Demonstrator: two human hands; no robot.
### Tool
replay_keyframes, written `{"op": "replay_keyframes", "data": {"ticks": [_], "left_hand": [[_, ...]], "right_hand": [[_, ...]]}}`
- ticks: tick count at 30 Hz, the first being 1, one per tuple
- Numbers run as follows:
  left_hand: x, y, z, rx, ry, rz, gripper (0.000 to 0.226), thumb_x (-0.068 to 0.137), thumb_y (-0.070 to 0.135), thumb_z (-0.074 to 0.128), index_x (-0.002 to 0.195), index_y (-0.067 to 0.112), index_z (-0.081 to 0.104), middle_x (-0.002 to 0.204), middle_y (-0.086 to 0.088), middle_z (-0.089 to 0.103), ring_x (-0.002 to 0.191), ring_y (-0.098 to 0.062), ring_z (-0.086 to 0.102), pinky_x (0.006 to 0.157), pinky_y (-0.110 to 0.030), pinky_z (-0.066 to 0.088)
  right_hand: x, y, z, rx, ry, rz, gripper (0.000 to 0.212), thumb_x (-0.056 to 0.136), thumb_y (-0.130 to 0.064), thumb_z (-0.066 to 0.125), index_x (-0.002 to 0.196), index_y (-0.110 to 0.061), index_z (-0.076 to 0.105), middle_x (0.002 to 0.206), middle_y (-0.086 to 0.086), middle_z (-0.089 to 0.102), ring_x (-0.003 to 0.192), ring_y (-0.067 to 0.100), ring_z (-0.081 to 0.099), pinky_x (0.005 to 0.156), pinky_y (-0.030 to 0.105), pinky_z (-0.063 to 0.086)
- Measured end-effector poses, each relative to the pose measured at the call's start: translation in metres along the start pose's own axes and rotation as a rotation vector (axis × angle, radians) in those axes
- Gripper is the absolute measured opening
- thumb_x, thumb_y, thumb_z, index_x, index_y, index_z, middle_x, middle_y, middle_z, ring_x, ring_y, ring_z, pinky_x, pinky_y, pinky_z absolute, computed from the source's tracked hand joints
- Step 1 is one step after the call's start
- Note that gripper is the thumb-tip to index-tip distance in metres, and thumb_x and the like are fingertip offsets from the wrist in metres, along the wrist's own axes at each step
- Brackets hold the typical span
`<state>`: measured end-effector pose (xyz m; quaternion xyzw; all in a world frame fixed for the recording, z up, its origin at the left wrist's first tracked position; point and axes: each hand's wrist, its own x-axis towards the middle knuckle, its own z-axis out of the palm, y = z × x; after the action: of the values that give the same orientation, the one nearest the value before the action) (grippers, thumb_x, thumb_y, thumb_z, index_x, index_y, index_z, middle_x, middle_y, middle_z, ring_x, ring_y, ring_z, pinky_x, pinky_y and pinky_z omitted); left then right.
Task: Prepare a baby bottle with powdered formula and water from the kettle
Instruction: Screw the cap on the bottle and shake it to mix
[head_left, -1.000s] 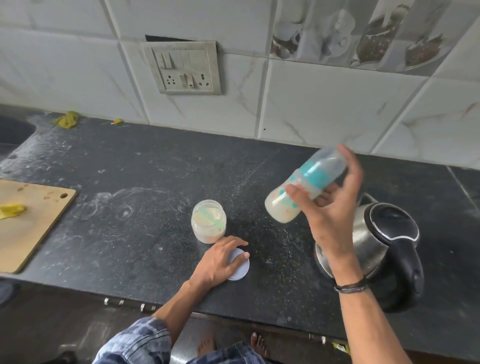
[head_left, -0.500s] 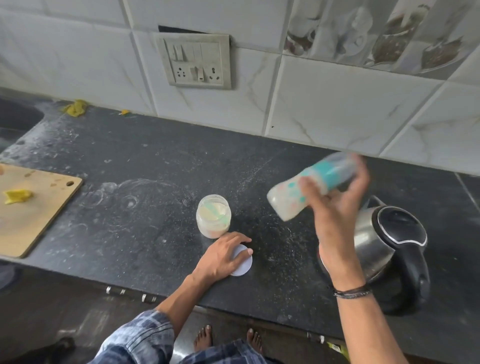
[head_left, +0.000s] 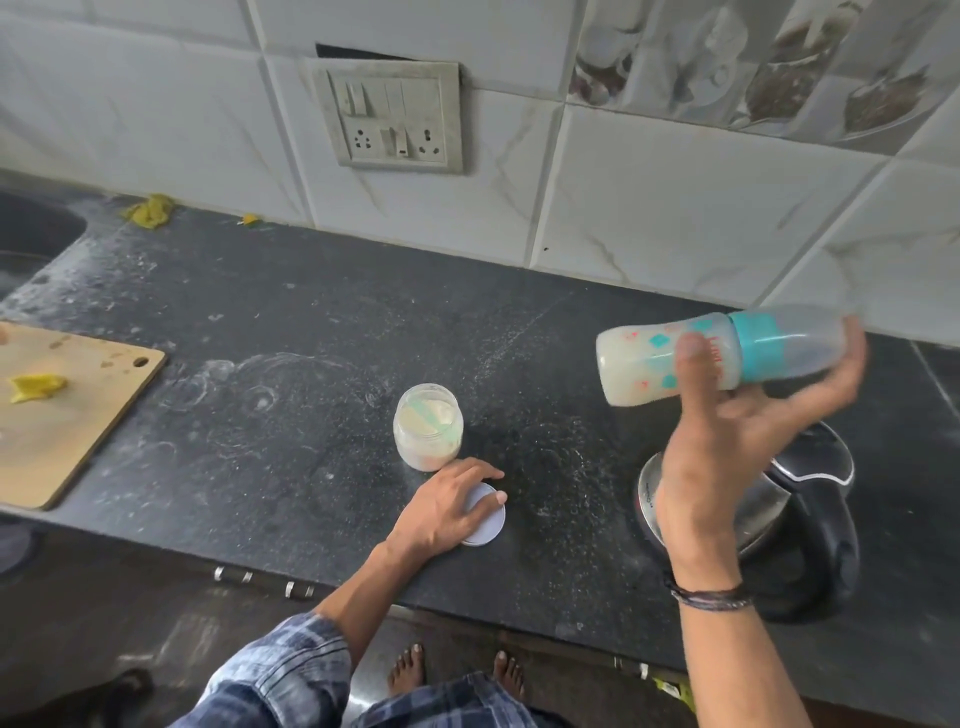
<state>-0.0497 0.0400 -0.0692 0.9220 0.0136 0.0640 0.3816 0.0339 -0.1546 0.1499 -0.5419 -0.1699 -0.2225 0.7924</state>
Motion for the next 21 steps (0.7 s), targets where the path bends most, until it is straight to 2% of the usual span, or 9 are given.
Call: {"op": "replay_keyframes", "data": {"ticks": [1, 3, 4, 5, 7, 9, 13, 17, 21], "left_hand": [[0.000, -0.001, 0.000, 0.003, 0.003, 0.002, 0.037, 0.100, 0.058, 0.052, 0.123, 0.032, 0.063, 0.125, 0.020, 0.060, 0.117, 0.006, 0.050, 0.097, -0.011, 0.034], [-0.002, -0.002, 0.000, 0.002, 0.008, 0.004, 0.037, 0.099, 0.060, 0.051, 0.123, 0.034, 0.062, 0.125, 0.022, 0.059, 0.115, 0.010, 0.047, 0.096, -0.007, 0.032], [-0.002, -0.002, 0.000, -0.002, 0.007, 0.006, 0.037, 0.099, 0.061, 0.050, 0.123, 0.034, 0.062, 0.125, 0.023, 0.058, 0.115, 0.012, 0.046, 0.095, -0.006, 0.031], [-0.002, -0.002, 0.000, -0.004, 0.003, 0.009, 0.037, 0.099, 0.061, 0.050, 0.123, 0.034, 0.062, 0.125, 0.023, 0.058, 0.115, 0.012, 0.046, 0.096, -0.007, 0.031], [0.000, -0.001, 0.000, 0.000, 0.008, 0.010, 0.037, 0.099, 0.060, 0.051, 0.123, 0.034, 0.062, 0.125, 0.021, 0.059, 0.116, 0.008, 0.049, 0.096, -0.010, 0.034], [0.000, -0.001, 0.001, 0.000, 0.012, 0.006, 0.036, 0.099, 0.058, 0.052, 0.122, 0.032, 0.063, 0.125, 0.020, 0.060, 0.117, 0.005, 0.051, 0.096, -0.013, 0.036], [-0.002, -0.003, 0.001, -0.004, 0.015, 0.016, 0.035, 0.099, 0.056, 0.054, 0.122, 0.031, 0.064, 0.125, 0.019, 0.061, 0.118, 0.002, 0.052, 0.098, -0.018, 0.040], [0.000, 0.001, 0.000, 0.003, 0.018, 0.019, 0.036, 0.100, 0.053, 0.054, 0.123, 0.028, 0.065, 0.125, 0.016, 0.062, 0.118, 0.001, 0.053, 0.099, -0.015, 0.037], [-0.001, -0.001, 0.000, 0.006, 0.020, 0.017, 0.035, 0.100, 0.053, 0.055, 0.123, 0.028, 0.065, 0.126, 0.016, 0.062, 0.118, 0.001, 0.052, 0.098, -0.011, 0.034]], "right_hand": [[0.000, 0.002, 0.001, -0.029, -0.015, 0.025, 0.089, 0.091, -0.005, 0.082, 0.153, -0.025, 0.022, 0.151, -0.006, 0.048, 0.123, 0.022, 0.064, 0.096, 0.033, 0.057], [-0.003, 0.005, 0.001, -0.152, -0.196, 0.143, 0.090, 0.086, -0.005, 0.086, 0.149, -0.035, 0.031, 0.136, -0.020, 0.059, 0.112, 0.016, 0.070, 0.091, 0.032, 0.059], [-0.005, 0.006, -0.001, -0.185, -0.256, 0.183, 0.090, 0.083, -0.006, 0.088, 0.147, -0.040, 0.035, 0.133, -0.020, 0.062, 0.108, 0.017, 0.072, 0.089, 0.033, 0.060], [-0.007, 0.006, -0.003, -0.180, -0.241, 0.185, 0.090, 0.082, -0.008, 0.090, 0.146, -0.042, 0.037, 0.137, -0.014, 0.061, 0.109, 0.019, 0.072, 0.089, 0.035, 0.060], [-0.004, 0.009, -0.005, -0.082, -0.079, 0.131, 0.089, 0.086, -0.011, 0.087, 0.150, -0.038, 0.032, 0.144, -0.005, 0.058, 0.114, 0.020, 0.071, 0.091, 0.034, 0.060], [0.000, 0.017, -0.007, -0.064, -0.008, 0.117, 0.087, 0.090, -0.011, 0.085, 0.151, -0.030, 0.027, 0.142, -0.011, 0.058, 0.114, 0.015, 0.070, 0.093, 0.031, 0.059], [-0.007, 0.028, -0.011, -0.197, -0.279, 0.328, 0.088, 0.081, -0.014, 0.091, 0.146, -0.043, 0.038, 0.125, -0.019, 0.068, 0.103, 0.018, 0.075, 0.085, 0.032, 0.062], [-0.009, 0.030, -0.015, -0.086, -0.172, 0.373, 0.085, 0.079, -0.024, 0.090, 0.144, -0.046, 0.039, 0.120, -0.018, 0.071, 0.102, 0.011, 0.072, 0.086, 0.027, 0.059], [-0.011, 0.029, -0.018, -0.066, -0.183, 0.437, 0.086, 0.077, -0.025, 0.090, 0.143, -0.048, 0.039, 0.122, -0.007, 0.071, 0.104, 0.015, 0.072, 0.090, 0.035, 0.060]]}}
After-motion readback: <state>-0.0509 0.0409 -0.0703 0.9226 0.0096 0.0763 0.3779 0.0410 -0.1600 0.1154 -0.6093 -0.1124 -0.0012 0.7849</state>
